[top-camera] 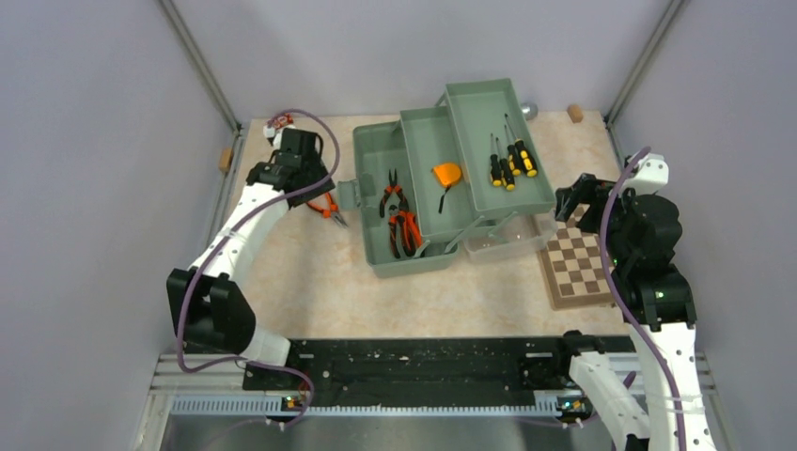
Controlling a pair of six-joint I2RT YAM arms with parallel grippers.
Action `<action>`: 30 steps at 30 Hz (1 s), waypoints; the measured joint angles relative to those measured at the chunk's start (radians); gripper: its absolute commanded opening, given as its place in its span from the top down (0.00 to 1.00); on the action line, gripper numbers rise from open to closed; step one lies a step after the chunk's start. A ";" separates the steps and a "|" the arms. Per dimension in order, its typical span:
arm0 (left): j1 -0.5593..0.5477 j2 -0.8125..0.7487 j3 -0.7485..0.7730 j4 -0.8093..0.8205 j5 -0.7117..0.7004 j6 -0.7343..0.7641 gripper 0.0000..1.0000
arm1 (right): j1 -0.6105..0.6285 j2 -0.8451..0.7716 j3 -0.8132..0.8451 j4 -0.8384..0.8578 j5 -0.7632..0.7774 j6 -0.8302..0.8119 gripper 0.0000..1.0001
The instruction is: Pack the tool kit
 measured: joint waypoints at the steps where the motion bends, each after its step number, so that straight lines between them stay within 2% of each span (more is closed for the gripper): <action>1: 0.037 0.000 -0.019 0.007 0.002 0.000 0.40 | 0.000 0.000 0.000 0.000 0.000 0.000 0.15; 6: 0.150 0.040 -0.053 0.024 0.016 -0.002 0.41 | 0.000 0.002 0.000 0.000 0.003 0.000 0.15; 10: 0.207 0.149 -0.042 0.060 0.060 -0.013 0.41 | 0.000 0.009 0.000 0.000 0.009 0.000 0.15; 16: 0.237 0.354 0.019 0.079 0.124 -0.051 0.42 | 0.000 0.013 0.000 0.000 0.021 -0.001 0.15; 22: 0.243 0.477 0.069 0.090 0.167 -0.087 0.43 | 0.000 0.020 0.000 0.002 0.032 -0.004 0.15; 26: 0.243 0.524 0.100 0.091 0.174 -0.095 0.53 | 0.000 0.032 0.000 0.003 0.042 -0.010 0.15; 30: 0.244 0.546 0.114 0.090 0.174 -0.098 0.70 | 0.000 0.039 0.000 0.006 0.045 -0.013 0.15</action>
